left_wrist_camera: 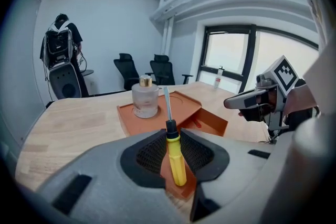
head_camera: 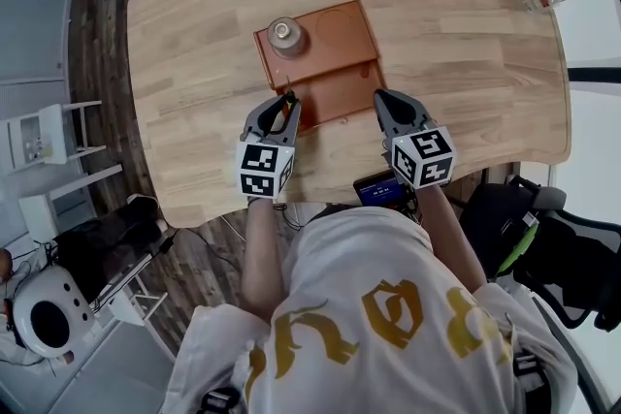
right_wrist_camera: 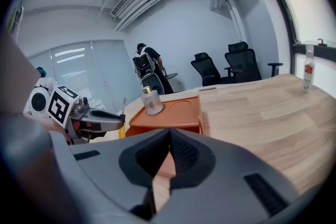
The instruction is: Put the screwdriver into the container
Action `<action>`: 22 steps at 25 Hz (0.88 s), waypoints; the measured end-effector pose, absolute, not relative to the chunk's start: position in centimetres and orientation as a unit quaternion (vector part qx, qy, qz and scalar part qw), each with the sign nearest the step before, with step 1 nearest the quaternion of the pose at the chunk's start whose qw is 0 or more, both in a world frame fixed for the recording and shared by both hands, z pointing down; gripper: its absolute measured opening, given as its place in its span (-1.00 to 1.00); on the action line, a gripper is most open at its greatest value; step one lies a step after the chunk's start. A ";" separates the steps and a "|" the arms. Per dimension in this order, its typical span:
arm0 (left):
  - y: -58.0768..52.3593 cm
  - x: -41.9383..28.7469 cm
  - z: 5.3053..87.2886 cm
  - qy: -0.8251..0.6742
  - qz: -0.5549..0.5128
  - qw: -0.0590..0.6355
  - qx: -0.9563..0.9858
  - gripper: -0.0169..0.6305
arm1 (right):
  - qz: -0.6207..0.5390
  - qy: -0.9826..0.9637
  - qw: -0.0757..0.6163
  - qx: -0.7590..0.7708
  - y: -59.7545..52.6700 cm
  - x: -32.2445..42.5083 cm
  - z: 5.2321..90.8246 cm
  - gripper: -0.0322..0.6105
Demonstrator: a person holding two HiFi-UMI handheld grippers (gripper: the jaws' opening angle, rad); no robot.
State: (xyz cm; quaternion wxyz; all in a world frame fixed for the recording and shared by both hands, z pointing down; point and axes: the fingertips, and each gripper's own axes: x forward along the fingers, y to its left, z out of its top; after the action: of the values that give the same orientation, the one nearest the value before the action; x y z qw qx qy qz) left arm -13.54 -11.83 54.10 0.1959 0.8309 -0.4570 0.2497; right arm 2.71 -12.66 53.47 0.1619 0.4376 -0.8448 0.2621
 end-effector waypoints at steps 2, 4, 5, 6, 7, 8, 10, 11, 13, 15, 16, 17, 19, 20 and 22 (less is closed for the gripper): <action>-11.7 -13.3 54.6 -0.451 0.256 0.200 0.831 -0.69 | 0.264 -0.844 0.163 0.438 -12.7 2.8 53.7 -0.87; -11.5 -13.2 55.0 -0.447 0.262 0.203 0.831 -0.69 | 0.265 -0.844 0.164 0.437 -12.8 2.9 53.9 -0.87; -11.5 -13.1 55.2 -0.444 0.266 0.202 0.831 -0.69 | 0.266 -0.844 0.164 0.436 -12.8 2.9 54.0 -0.87; -11.5 -13.0 55.4 -0.442 0.271 0.201 0.831 -0.69 | 0.266 -0.844 0.164 0.436 -12.9 3.0 54.1 -0.87; -11.5 -12.9 55.6 -0.439 0.276 0.199 0.831 -0.69 | 0.266 -0.844 0.164 0.437 -12.9 3.0 54.2 -0.87; -11.4 -12.8 55.8 -0.437 0.281 0.197 0.832 -0.69 | 0.265 -0.843 0.165 0.438 -12.9 3.1 54.2 -0.87; -11.3 -12.5 56.3 -0.427 0.299 0.192 0.832 -0.69 | 0.260 -0.842 0.169 0.442 -13.0 3.4 54.3 -0.87; -11.2 -12.4 56.5 -0.421 0.308 0.189 0.832 -0.69 | 0.259 -0.841 0.169 0.444 -13.1 3.5 54.3 -0.87; -11.0 -12.1 56.9 -0.410 0.321 0.188 0.833 -0.69 | 0.257 -0.840 0.168 0.448 -13.2 3.6 54.3 -0.87; -10.8 -11.9 57.3 -0.402 0.330 0.189 0.833 -0.69 | 0.254 -0.839 0.163 0.453 -13.4 3.8 54.0 -0.87; -10.8 -11.8 57.4 -0.397 0.336 0.187 0.833 -0.69 | 0.255 -0.838 0.158 0.455 -13.5 4.0 53.8 -0.87; -10.7 -11.7 57.5 -0.394 0.341 0.185 0.833 -0.69 | 0.256 -0.838 0.154 0.457 -13.6 4.1 53.7 -0.87; -10.7 -11.5 57.7 -0.388 0.348 0.184 0.833 -0.69 | 0.258 -0.836 0.151 0.461 -13.7 4.4 53.7 -0.87; -10.7 -11.4 57.8 -0.387 0.350 0.185 0.833 -0.69 | 0.258 -0.835 0.151 0.462 -13.7 4.5 53.8 -0.87; -10.8 -11.4 58.1 -0.385 0.356 0.189 0.830 -0.69 | 0.259 -0.834 0.152 0.462 -13.7 4.6 53.9 -0.87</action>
State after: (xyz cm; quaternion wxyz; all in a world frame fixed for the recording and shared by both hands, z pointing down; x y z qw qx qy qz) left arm -11.39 -10.77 58.11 0.1891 0.8304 -0.3851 0.3556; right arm 4.57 -13.70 53.91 0.1521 0.4624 -0.8341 0.2595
